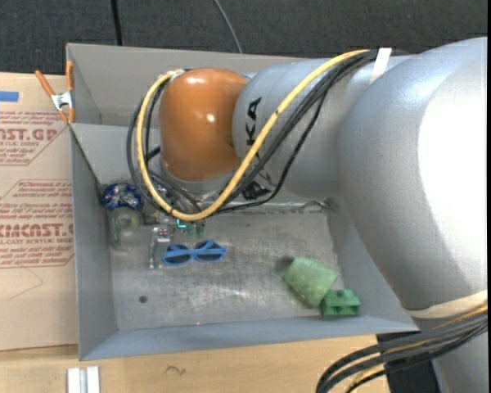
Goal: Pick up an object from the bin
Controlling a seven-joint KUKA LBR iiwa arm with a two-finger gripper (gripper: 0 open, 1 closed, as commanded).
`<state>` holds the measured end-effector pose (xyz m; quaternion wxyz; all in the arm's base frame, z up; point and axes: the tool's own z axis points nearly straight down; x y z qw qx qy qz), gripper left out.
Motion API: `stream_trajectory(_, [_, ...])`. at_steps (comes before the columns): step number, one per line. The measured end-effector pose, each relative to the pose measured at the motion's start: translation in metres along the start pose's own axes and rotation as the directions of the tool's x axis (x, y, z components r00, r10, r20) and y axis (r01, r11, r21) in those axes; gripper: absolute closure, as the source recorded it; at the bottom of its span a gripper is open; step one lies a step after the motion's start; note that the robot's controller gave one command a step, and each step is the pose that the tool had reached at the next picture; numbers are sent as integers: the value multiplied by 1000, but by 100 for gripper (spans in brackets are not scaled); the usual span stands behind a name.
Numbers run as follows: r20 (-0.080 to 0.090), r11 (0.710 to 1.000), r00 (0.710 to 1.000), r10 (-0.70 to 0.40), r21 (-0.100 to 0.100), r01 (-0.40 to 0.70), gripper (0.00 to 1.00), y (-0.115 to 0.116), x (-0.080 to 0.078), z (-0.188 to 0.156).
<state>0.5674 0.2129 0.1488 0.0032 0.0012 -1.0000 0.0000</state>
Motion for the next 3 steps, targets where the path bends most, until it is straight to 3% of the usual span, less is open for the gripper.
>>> stream_trajectory(1, [14, 982, 982, -188, 3, 188, 0, -71, -20, 70])
stream_trajectory(2, [9, 982, 982, -190, 0, 190, 100, -69, -18, 71])
stream_trajectory(3, [17, 986, 985, -169, 0, 169, 100, -67, -11, -68])
